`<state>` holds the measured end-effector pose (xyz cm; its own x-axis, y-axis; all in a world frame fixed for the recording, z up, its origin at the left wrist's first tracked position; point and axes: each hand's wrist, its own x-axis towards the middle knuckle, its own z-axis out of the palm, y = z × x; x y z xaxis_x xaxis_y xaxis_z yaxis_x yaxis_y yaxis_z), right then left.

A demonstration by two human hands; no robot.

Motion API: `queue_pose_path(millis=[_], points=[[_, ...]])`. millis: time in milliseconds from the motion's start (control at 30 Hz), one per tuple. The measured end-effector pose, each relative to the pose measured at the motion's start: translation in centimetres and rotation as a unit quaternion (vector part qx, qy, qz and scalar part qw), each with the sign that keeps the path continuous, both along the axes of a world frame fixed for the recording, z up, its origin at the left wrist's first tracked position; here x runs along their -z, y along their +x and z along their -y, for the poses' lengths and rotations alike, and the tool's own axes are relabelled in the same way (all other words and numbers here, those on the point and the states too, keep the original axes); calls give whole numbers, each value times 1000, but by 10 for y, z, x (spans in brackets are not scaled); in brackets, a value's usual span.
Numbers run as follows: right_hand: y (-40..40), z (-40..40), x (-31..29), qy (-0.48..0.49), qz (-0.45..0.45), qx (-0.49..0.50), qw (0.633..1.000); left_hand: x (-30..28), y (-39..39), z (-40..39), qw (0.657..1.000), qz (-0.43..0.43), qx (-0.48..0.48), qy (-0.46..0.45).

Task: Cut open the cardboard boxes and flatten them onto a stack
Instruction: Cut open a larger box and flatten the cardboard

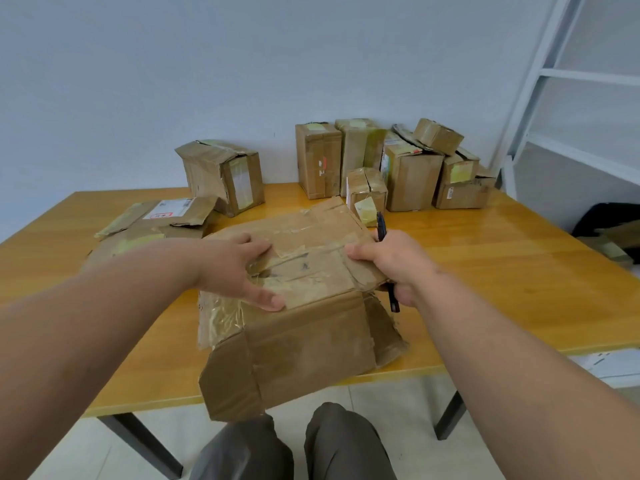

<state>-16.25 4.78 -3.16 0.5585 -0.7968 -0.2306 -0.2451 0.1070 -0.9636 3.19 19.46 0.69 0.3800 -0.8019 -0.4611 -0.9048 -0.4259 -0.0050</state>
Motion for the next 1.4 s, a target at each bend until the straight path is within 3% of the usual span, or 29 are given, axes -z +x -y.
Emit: queue_pose_path(millis=[100,200,333,467,633,767,900,1233,1400], points=[[-14,-2,7,102,38,15,994,4,11,-4,1000,0,-7,-24],[-30,0,22,188,54,-44,980,8,18,-8,999,10,-9,-47],[-38,-5,41,241,45,-158,957,9,17,-13,997,-27,-23,-64],[-34,-8,45,270,64,-202,939,9,17,-19,990,-105,-61,-74],[-39,-7,46,219,75,-192,954,6,13,-24,983,-160,-77,-45],[-46,-5,40,122,38,-161,979,6,9,-24,986,-146,-67,-35],[-49,-6,37,87,26,-113,989,7,3,-20,995,-99,-30,-15],[-37,-13,26,81,-69,-62,992,24,5,-24,983,-92,-104,-122],[-21,-22,24,84,-94,-66,990,37,10,-31,930,-142,-249,-228]])
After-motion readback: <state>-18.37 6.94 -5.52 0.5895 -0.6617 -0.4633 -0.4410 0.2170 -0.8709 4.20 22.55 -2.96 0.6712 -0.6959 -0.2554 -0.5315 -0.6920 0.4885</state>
